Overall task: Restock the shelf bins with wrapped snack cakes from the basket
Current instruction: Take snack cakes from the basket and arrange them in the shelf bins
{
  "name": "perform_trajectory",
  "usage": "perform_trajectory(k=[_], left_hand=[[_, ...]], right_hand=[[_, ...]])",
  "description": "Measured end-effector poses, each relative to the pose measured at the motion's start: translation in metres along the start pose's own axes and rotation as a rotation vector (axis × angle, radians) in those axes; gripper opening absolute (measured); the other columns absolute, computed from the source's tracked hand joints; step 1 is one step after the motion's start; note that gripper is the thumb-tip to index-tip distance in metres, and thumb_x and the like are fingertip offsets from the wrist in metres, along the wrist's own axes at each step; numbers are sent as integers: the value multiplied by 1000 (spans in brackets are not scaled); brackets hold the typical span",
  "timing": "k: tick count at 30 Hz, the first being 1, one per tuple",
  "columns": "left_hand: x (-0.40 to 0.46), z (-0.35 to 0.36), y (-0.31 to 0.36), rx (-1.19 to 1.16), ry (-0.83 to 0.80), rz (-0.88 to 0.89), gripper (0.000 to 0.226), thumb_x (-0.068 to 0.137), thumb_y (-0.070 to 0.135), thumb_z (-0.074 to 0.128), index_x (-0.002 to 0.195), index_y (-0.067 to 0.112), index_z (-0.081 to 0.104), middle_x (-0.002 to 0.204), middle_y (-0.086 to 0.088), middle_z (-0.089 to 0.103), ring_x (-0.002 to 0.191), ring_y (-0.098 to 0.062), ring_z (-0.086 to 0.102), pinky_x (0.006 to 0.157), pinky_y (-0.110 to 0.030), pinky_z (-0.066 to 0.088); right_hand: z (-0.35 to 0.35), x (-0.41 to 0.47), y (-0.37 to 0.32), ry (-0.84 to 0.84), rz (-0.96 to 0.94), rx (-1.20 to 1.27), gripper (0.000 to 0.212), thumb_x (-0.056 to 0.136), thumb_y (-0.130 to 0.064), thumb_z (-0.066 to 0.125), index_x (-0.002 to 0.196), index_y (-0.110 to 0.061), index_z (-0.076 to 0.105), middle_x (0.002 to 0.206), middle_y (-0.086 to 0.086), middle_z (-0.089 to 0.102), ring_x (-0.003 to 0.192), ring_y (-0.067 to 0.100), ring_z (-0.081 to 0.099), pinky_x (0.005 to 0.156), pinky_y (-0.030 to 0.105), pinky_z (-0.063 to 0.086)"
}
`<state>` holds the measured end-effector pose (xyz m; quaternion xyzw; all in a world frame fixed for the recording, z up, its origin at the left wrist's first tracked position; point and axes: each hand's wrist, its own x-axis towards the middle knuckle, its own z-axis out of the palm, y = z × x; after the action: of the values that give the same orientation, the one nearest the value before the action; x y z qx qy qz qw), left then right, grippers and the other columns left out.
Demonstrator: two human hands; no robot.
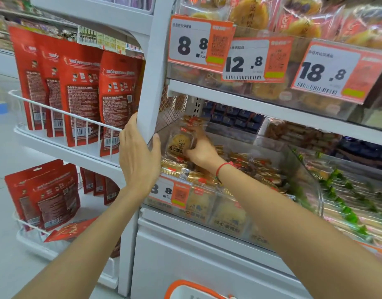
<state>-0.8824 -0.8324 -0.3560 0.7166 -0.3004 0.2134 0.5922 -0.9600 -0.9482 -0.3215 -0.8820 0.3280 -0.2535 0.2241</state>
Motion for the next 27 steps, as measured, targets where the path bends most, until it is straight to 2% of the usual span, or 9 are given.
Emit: perform_trajectory(k=[4,7,10,12,14,18,21,24,27], left_hand=[[-19,-16,20,18,65,35,59,91,23,59,143,11,33,144,-5,41,130,-19,35,107,-29,27],[-43,-31,52,-62,77,35,49,90,24,60,134,16,42,133,-2,48,121,-17,42,99,-29,33],[-72,-45,77,-107,-42,72,30,89,24,60,119,23,53,116,11,49,111,-12,46,87,-28,40],[-91,-54,88,-65,-186,128,23,89,23,60,112,25,58,111,16,48,109,-12,47,83,-25,38],[-107,-60,96,7,-376,177,24,88,24,60,112,24,59,115,10,54,112,-17,48,85,-26,36],[-143,-67,113,181,-719,255,26,91,32,58,116,23,58,116,2,61,113,-23,53,89,-38,44],[-187,-62,120,332,-938,243,26,94,36,55,119,30,57,118,8,61,114,-20,55,86,-32,42],[-233,-50,110,468,-1172,248,24,93,38,53,116,32,57,120,9,62,113,-21,56,89,-31,42],[-286,-28,84,551,-1451,242,26,95,35,49,120,31,55,128,9,57,116,-20,55,93,-31,42]], right_hand=[[-30,-38,0,-81,45,25,60,86,-16,66,139,-21,36,116,4,57,100,25,60,84,37,53],[-56,-82,6,-84,-9,-20,61,87,-25,66,141,-21,36,134,4,50,115,24,55,95,40,48],[-83,-134,16,-69,-78,-29,41,88,-24,66,127,-24,52,124,0,55,110,14,55,93,33,48],[-99,-174,26,-60,-137,4,30,86,-19,68,114,-25,59,112,-2,59,98,12,58,85,29,50],[-111,-211,44,-76,-168,-37,27,82,-14,71,105,-24,62,99,-5,60,86,12,60,74,23,49],[-122,-270,94,-385,-9,-254,24,85,-25,70,109,-25,65,94,-10,61,77,10,58,73,25,46],[-116,-312,135,-643,143,-389,28,91,-34,62,117,-26,59,103,-9,60,88,11,54,73,23,37],[-94,-343,173,-751,230,-492,32,94,-33,56,125,-24,54,121,-3,58,116,19,51,85,27,37],[-61,-374,209,-845,267,-645,31,95,-24,51,124,-16,54,124,8,57,115,29,54,90,35,42]])
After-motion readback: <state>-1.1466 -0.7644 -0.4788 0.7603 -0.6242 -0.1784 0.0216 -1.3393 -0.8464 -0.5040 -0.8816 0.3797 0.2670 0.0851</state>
